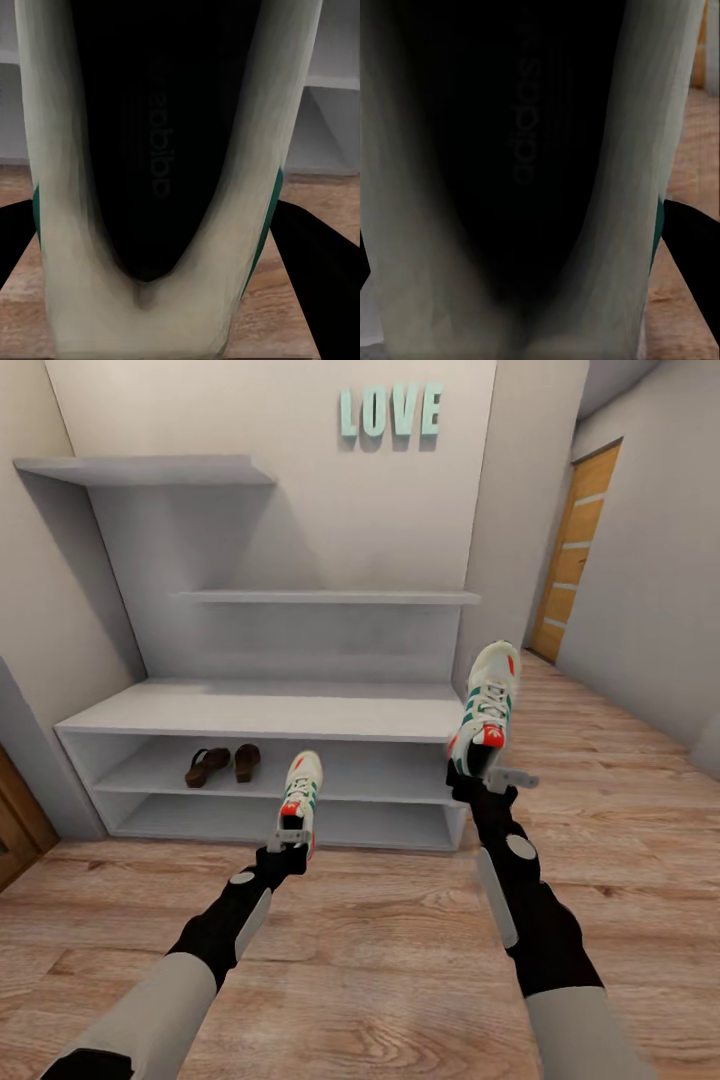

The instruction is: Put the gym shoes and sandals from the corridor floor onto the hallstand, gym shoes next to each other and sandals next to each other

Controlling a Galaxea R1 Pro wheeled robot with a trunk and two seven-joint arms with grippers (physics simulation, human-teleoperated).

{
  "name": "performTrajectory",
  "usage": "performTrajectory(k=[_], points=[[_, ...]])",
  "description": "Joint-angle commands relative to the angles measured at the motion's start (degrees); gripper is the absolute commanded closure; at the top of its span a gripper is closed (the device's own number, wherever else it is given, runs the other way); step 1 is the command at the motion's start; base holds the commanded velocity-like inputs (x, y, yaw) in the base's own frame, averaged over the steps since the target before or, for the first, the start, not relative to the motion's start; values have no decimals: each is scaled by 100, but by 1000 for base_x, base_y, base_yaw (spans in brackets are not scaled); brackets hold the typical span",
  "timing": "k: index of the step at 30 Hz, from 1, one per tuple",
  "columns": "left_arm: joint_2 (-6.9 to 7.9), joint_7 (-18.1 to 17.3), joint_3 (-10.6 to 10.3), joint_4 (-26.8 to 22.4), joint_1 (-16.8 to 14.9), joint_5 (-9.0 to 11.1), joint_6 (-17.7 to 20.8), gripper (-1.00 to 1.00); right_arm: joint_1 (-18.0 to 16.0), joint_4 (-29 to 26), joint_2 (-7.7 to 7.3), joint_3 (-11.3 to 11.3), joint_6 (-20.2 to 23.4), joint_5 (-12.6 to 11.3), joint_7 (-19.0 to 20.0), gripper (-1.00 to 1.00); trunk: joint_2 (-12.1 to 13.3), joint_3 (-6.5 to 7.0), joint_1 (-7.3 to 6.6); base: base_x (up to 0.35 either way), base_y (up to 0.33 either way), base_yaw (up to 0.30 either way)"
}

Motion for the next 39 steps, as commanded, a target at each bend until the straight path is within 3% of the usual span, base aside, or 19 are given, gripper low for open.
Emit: performTrajectory(k=[1,4,5,6,9,10,12,15,18,20,21,24,25,27,28,29,31,34,39], points=[[2,0,-9,0,-2,58,38,100,-2,-10,-52,-277,196,-70,-11,100,-3,-5,-2,0,0,0],[1,15,-12,22,-2,58,62,100,-2,-10,-194,-1128,676,-72,9,100,-3,-5,-2,0,0,0],[0,17,-13,35,-2,58,67,100,-2,-10,-222,-1308,763,-72,13,100,-3,-5,-2,0,0,0],[-2,20,-18,76,-2,58,75,100,-2,-10,-289,-1667,918,-72,18,100,-3,-5,-2,0,0,0],[-8,26,-29,237,-2,58,104,100,-2,-10,-674,-2738,1276,-68,36,100,-3,-5,-2,0,0,0],[-9,28,-28,252,-2,56,126,100,-2,-10,-770,-2899,1336,-67,38,100,-3,-5,-2,0,0,0],[-39,27,-27,279,-5,47,355,100,-2,-10,-1196,-3455,1625,-70,50,100,-3,-5,-2,0,0,0],[-90,27,-23,272,-13,35,747,100,-2,-9,-1622,-3859,1967,-66,179,100,-3,-5,-2,0,0,0],[-182,32,-21,265,-42,29,1158,100,-2,-3,-2195,-4376,2421,-31,741,100,-3,-5,-2,0,0,0],[-244,33,-19,263,-63,31,1341,100,-2,-1,-2602,-4872,2722,-15,1265,100,-3,-5,-2,0,0,0],[-260,33,-18,261,-68,31,1400,100,-2,1,-2704,-5023,2802,-9,1387,100,-3,-5,-2,0,0,0],[-337,33,-18,240,-199,32,1920,100,-2,6,-3293,-5960,3192,48,1881,100,-3,-5,-2,0,0,0],[-352,33,-17,238,-332,32,2208,100,-2,6,-3536,-6290,3276,208,1980,100,-3,-5,-2,0,0,0],[-360,33,-17,237,-485,32,2459,100,-2,7,-3702,-6513,3327,636,2045,100,-3,-5,-2,0,0,0],[-361,33,-16,236,-511,30,2497,100,-2,7,-3724,-6544,3333,766,2055,100,-3,-5,-2,0,0,0],[-361,33,-12,236,-566,27,2570,100,-2,9,-3769,-6604,3346,1152,2074,100,-3,-5,-2,0,0,0],[-358,32,-14,232,-612,24,2622,100,-2,80,-3801,-6648,3353,1563,2087,100,-3,-5,-2,0,0,0],[-358,26,-21,233,-627,19,2641,100,-2,307,-3808,-6663,3326,1728,2092,100,-3,-5,-2,0,0,0],[-343,25,-24,235,-631,15,2647,100,-2,433,-3808,-6668,3294,1784,2093,100,-3,-5,-2,0,0,0]])
